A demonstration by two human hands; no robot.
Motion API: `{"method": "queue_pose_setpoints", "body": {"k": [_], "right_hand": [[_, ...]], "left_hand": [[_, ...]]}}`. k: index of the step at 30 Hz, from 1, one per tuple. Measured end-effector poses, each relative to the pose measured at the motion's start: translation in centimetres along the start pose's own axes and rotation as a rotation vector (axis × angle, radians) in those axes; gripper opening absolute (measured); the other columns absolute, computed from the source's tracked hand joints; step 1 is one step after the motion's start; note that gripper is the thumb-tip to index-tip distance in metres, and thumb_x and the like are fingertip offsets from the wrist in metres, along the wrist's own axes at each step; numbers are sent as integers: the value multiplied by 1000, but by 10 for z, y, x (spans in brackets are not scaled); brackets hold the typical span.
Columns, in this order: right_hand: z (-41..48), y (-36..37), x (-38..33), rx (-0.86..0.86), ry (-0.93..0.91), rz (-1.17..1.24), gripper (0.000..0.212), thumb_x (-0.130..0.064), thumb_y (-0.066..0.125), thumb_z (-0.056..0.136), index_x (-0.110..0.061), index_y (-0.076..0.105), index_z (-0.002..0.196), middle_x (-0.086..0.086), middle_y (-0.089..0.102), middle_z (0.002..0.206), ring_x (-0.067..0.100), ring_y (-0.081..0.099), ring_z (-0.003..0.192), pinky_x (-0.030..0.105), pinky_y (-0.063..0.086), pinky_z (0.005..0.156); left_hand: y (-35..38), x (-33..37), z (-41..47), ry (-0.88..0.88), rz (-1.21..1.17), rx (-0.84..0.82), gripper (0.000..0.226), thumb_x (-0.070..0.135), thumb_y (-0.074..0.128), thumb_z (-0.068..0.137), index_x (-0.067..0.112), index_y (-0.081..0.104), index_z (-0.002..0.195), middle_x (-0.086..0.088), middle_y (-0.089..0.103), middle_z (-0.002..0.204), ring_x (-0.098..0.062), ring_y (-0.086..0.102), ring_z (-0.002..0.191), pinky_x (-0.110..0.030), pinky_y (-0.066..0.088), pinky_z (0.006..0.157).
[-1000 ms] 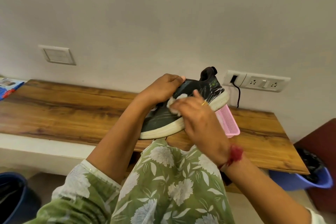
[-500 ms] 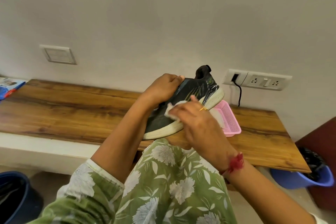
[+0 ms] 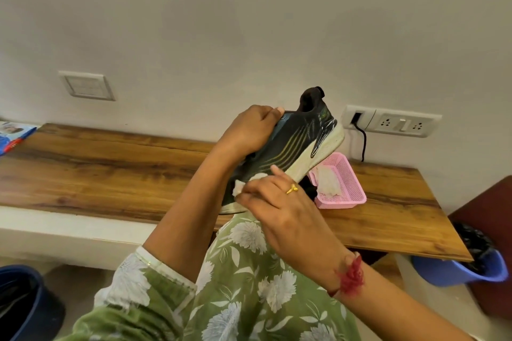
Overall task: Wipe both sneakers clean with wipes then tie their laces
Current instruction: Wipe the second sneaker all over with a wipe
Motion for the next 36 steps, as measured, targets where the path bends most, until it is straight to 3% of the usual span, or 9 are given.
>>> {"method": "queue_pose_setpoints", "body": {"k": [5, 10, 16, 19, 22, 24, 26, 31, 36], "right_hand": [[4, -23, 46, 88, 225, -44, 30, -7, 48, 83, -10, 68, 105, 7, 59, 105, 23, 55, 101, 52, 38, 104], [-1, -7, 4, -16, 50, -25, 33, -5, 46, 81, -13, 69, 102, 2, 59, 101, 16, 52, 99, 43, 25, 114], [5, -11, 18, -19, 148, -15, 31, 0, 57, 78, -15, 69, 103, -1, 61, 98, 16, 57, 98, 41, 21, 116], [-2, 5, -6, -141, 17, 184, 36, -5, 42, 79, -22, 66, 100, -6, 63, 95, 11, 57, 95, 33, 15, 118], [2, -39, 37, 145, 245, 511, 34, -4, 40, 84, -22, 63, 101, -5, 67, 100, 4, 59, 99, 29, 33, 111], [-4, -74, 83, 402, 415, 535, 30, -2, 45, 89, -18, 66, 103, -11, 66, 102, 2, 59, 97, 25, 48, 91], [-9, -93, 115, 521, 525, 446, 28, -5, 48, 91, -22, 65, 106, -16, 64, 103, -1, 58, 94, 20, 48, 80], [-10, -89, 132, 520, 572, 432, 28, -3, 52, 91, -22, 66, 105, -11, 66, 103, 2, 60, 98, 20, 47, 84], [-17, -81, 124, 567, 592, 577, 28, 1, 53, 92, -21, 67, 103, -2, 68, 103, 14, 62, 103, 31, 50, 90]], "left_hand": [[2, -6, -3, -68, -260, -2, 41, 33, 38, 104, 14, 58, 73, -1, 56, 61, -11, 50, 52, -25, 40, 54], [9, -2, -5, -72, -376, -59, 38, 34, 40, 103, 13, 66, 84, -4, 67, 75, -14, 61, 66, -27, 50, 69], [6, 1, -7, -30, -336, -49, 38, 34, 39, 103, 11, 65, 87, -2, 65, 74, -10, 58, 63, -24, 47, 63], [8, 2, -11, -13, -272, -74, 37, 35, 39, 103, 16, 66, 87, 2, 66, 77, -9, 61, 69, -25, 48, 69], [2, -3, -18, -32, -302, -73, 39, 35, 36, 104, 15, 67, 89, 0, 66, 73, -6, 60, 60, -18, 46, 60], [-1, -7, -24, -52, -314, -88, 42, 36, 35, 104, 11, 68, 98, -1, 68, 77, -4, 61, 62, -15, 46, 58], [-1, -9, -30, -74, -336, -128, 42, 35, 35, 103, 10, 68, 106, -4, 70, 85, -6, 63, 68, -15, 48, 61], [4, -12, -54, -168, -392, -185, 40, 37, 36, 102, 15, 69, 99, 2, 71, 75, -6, 65, 63, -15, 49, 57], [-3, -35, -71, -227, -440, 21, 44, 42, 33, 103, 23, 69, 87, 9, 72, 69, -2, 66, 63, -12, 47, 55]]}}
Point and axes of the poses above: each hand's wrist, its own z-axis towards the middle knuckle, its own y-axis out of the palm, x = y × z, the point moved 9 cm from there along z, towards the middle knuckle
